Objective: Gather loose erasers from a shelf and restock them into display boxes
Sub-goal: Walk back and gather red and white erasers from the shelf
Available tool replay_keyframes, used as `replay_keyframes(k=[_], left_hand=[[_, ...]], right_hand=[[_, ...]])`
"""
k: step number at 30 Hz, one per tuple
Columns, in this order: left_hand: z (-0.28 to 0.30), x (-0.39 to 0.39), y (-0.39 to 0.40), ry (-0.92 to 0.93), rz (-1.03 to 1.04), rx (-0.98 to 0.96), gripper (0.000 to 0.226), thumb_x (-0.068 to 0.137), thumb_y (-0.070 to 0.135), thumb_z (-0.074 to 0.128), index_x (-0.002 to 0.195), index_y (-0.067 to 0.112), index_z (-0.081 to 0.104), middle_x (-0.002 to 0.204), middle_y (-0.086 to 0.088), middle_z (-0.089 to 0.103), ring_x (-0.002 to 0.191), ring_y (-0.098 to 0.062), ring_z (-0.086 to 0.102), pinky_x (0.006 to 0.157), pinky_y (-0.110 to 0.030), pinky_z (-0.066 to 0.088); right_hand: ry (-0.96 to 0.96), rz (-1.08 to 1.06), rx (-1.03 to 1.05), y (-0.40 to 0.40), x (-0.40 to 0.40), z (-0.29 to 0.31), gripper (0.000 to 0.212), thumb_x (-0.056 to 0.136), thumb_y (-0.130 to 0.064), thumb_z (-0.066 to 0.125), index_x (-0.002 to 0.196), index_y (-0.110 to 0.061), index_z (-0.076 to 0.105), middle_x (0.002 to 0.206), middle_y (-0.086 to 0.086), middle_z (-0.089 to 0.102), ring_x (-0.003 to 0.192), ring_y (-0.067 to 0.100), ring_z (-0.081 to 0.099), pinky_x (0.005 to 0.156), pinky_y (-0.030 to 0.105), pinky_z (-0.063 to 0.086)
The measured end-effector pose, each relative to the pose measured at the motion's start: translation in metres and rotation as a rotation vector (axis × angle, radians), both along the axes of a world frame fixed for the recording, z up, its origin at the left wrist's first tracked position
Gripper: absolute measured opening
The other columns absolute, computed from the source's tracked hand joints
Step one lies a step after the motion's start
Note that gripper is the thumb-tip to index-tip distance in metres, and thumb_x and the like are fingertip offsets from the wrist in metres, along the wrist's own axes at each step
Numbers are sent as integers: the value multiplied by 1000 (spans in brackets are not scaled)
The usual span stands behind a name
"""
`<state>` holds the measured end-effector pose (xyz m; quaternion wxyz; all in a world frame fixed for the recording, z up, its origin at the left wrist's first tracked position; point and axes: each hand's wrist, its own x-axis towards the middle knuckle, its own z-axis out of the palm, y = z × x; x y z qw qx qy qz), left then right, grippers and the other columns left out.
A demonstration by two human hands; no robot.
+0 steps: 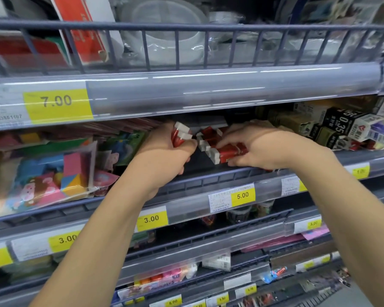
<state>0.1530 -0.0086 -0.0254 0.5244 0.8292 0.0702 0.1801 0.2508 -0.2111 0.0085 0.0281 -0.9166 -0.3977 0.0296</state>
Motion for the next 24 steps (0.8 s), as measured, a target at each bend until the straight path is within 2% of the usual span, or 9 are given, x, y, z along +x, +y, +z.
replay_keyframes(k=[3, 5, 7, 11, 17, 21, 24], left_hand=[[-4, 2, -1, -8, 24, -15, 12, 97, 24, 68, 88, 26, 59, 57, 10, 60, 38, -1, 46, 46, -21, 43], [-5, 2, -1, 0, 29, -25, 11, 97, 25, 68, 90, 27, 60, 63, 6, 61, 39, 1, 46, 51, -23, 41], [-5, 1, 0, 6, 26, -47, 11, 97, 24, 69, 92, 27, 59, 67, 4, 61, 39, 3, 47, 48, -21, 40], [-4, 0, -1, 23, 15, -104, 10, 98, 20, 69, 95, 24, 60, 69, 0, 59, 40, 2, 46, 42, -16, 39], [3, -5, -1, 53, 30, -109, 12, 96, 25, 71, 95, 20, 60, 71, 1, 58, 43, 0, 47, 45, -15, 42], [9, -8, -7, 60, 45, -94, 16, 96, 28, 71, 99, 16, 61, 75, -1, 57, 56, -13, 47, 50, -18, 44], [12, -9, -14, 61, 42, -103, 23, 92, 30, 75, 100, 14, 62, 80, 0, 58, 64, -15, 50, 55, -20, 46]], right_hand=[[9, 4, -29, 8, 1, 2, 51, 87, -35, 75, 135, -35, 57, 138, -5, 51, 123, 19, 50, 104, 29, 41], [31, -20, -29, 12, 3, 3, 50, 86, -35, 76, 132, -33, 57, 133, -6, 55, 115, 17, 54, 98, 26, 44], [28, -31, -28, 15, 4, 2, 46, 87, -35, 76, 128, -30, 56, 125, -5, 57, 108, 16, 54, 90, 25, 45], [-56, -37, -51, 19, 4, -1, 39, 88, -33, 73, 121, -30, 53, 108, -5, 46, 97, 20, 50, 75, 26, 38], [-17, 6, -60, 20, 7, -2, 39, 86, -37, 74, 119, -31, 54, 118, -1, 60, 103, 23, 58, 89, 34, 50], [-14, 13, -49, 18, 10, -3, 39, 84, -39, 75, 117, -33, 54, 113, -3, 60, 96, 21, 57, 78, 30, 47], [25, 26, -19, 19, 11, -3, 41, 81, -39, 77, 115, -33, 55, 109, -5, 61, 95, 19, 58, 79, 30, 49]])
